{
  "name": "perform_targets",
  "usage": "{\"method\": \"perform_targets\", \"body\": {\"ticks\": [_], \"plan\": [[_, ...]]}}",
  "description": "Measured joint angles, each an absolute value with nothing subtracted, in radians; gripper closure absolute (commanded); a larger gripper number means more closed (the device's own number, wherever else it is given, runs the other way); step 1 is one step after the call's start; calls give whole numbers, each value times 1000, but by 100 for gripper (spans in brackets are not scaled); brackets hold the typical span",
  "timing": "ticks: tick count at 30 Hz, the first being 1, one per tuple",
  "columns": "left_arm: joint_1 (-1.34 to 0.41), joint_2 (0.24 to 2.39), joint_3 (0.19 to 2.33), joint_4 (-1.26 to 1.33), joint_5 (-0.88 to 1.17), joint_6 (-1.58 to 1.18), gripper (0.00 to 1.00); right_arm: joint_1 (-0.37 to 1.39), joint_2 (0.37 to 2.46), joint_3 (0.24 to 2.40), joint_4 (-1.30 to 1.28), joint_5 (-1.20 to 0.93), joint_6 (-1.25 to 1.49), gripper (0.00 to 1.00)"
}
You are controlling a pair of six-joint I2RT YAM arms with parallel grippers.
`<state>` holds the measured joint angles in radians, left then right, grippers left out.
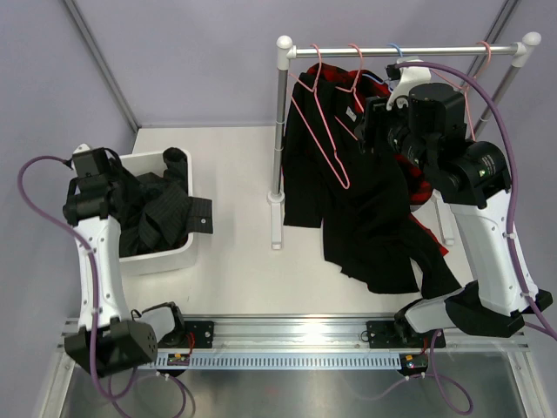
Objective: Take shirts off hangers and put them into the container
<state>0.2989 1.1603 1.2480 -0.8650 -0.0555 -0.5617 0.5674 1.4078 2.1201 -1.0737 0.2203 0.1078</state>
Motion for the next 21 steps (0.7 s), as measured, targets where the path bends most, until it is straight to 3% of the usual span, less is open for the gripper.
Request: {"method": "perform_targets", "body": {"ticks": [7, 14, 16, 18, 21], "plan": [[273, 949, 1348, -853, -43, -541, 38, 470, 1426, 2106, -1037, 226, 62, 43], [253, 913, 1356, -835, 95, -536, 32, 428, 1442, 1974, -994, 225, 48, 48], [245, 920, 1355, -812, 181, -531, 33, 418, 1448, 1942, -983, 225, 46, 62], [224, 925, 1354, -770, 276, -526, 38, 413, 1451, 1913, -960, 225, 35, 99], [149, 927, 1352, -694, 399, -503, 40, 413, 1459, 1896, -935, 214, 23, 100]]}}
